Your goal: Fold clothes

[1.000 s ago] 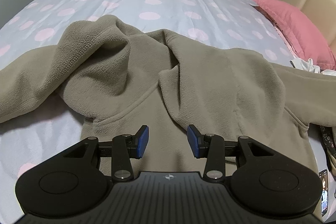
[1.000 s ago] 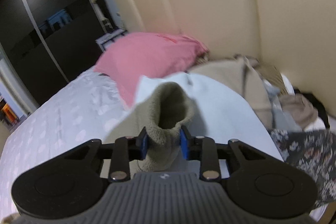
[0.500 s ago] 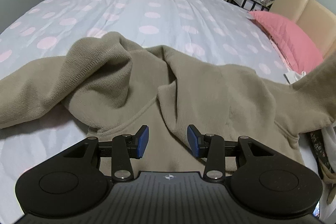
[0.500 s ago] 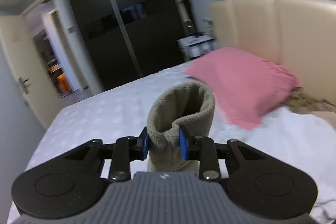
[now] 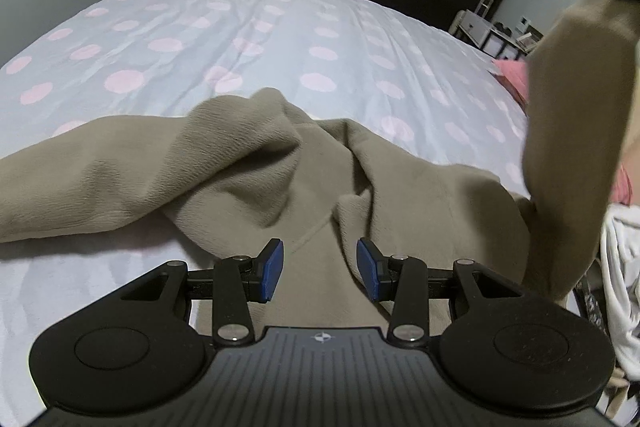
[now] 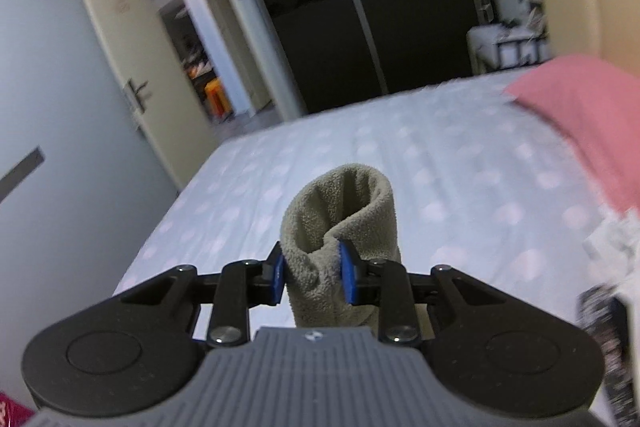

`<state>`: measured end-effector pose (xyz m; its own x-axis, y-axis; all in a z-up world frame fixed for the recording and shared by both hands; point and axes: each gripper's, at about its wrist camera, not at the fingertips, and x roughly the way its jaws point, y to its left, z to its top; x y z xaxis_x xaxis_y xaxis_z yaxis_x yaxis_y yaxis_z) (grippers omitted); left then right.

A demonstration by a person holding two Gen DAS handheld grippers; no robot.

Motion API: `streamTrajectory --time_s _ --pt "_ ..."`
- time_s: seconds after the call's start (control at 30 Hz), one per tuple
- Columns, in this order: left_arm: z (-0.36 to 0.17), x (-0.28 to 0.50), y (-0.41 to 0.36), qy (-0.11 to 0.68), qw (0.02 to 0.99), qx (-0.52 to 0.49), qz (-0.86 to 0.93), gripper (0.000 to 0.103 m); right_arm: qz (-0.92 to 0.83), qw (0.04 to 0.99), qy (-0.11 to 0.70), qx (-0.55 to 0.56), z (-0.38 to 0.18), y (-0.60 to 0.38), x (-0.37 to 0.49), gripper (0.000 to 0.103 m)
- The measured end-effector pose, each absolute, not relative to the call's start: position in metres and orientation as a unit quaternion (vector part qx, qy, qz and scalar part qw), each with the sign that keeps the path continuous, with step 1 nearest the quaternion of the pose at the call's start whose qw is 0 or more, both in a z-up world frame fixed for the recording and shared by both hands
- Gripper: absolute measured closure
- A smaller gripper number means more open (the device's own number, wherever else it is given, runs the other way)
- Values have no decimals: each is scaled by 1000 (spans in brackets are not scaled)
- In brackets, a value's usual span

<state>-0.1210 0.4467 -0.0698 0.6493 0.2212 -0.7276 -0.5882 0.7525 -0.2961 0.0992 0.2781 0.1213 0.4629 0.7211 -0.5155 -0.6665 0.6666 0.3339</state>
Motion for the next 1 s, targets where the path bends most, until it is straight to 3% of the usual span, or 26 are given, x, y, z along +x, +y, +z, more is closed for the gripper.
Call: streamTrajectory --time_s 0.4,0.53,0.8,1.0 --pt "-76 -124 471 361 854 -267 263 65 440 796 415 -13 -22 384 59 72" --pt "-80 -124 475 368 848 -269 269 65 451 768 455 -4 -55 400 61 63" --pt "-80 -125 471 372 850 -260 267 65 482 750 453 11 -52 382 59 60" --pt "-82 -126 470 374 847 -261 272 65 442 786 429 -49 -67 321 77 60"
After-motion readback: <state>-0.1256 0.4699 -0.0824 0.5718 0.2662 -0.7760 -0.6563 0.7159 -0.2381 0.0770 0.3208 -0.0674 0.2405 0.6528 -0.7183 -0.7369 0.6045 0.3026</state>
